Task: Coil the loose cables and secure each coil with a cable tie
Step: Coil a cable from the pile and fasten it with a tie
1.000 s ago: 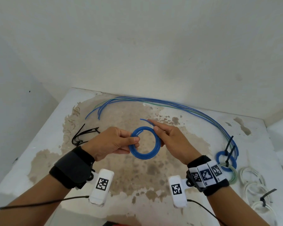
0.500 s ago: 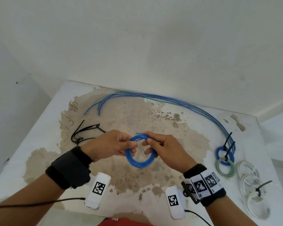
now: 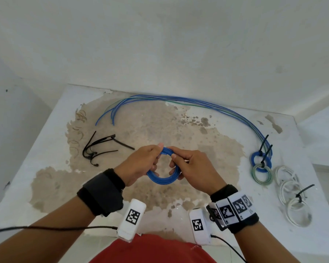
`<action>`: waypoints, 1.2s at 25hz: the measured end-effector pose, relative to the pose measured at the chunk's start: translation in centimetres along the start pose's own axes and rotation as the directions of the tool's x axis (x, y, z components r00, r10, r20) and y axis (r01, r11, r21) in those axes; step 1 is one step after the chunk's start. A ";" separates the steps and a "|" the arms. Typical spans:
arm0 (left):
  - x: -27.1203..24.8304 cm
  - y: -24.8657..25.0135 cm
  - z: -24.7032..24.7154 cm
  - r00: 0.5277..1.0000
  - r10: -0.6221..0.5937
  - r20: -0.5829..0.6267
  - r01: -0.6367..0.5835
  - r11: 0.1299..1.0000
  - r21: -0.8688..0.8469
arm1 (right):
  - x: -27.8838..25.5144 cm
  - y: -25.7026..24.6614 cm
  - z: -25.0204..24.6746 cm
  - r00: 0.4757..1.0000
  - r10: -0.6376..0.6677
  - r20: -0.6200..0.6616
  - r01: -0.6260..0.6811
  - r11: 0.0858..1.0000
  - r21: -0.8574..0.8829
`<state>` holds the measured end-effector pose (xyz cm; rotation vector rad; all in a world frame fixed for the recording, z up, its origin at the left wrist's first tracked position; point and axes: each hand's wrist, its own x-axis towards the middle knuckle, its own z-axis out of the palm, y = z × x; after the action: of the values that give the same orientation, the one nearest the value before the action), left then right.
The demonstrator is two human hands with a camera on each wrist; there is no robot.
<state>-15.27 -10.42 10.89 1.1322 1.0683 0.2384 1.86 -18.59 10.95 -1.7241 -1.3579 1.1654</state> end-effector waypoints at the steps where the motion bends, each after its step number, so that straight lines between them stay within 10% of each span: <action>1: 0.1 -0.2 0.2 0.999 0.036 -0.036 -0.034 0.998 0.059 | 0.1 0.0 0.1 1.000 -0.005 0.003 0.005 0.999 -0.033; 19: 1.1 -0.3 4.1 0.949 0.233 -0.210 -0.166 0.941 0.294 | 0.1 1.7 -3.2 0.977 0.140 0.161 -0.190 0.912 0.364; 30: 1.7 1.1 6.5 0.967 0.018 -0.253 -0.050 0.991 -0.120 | 0.5 2.5 -5.9 0.970 0.046 0.240 -0.122 0.942 0.313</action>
<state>-8.93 -12.85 10.97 1.0253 1.2394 0.4806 8.30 -18.50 10.96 -1.4553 -1.1480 1.5823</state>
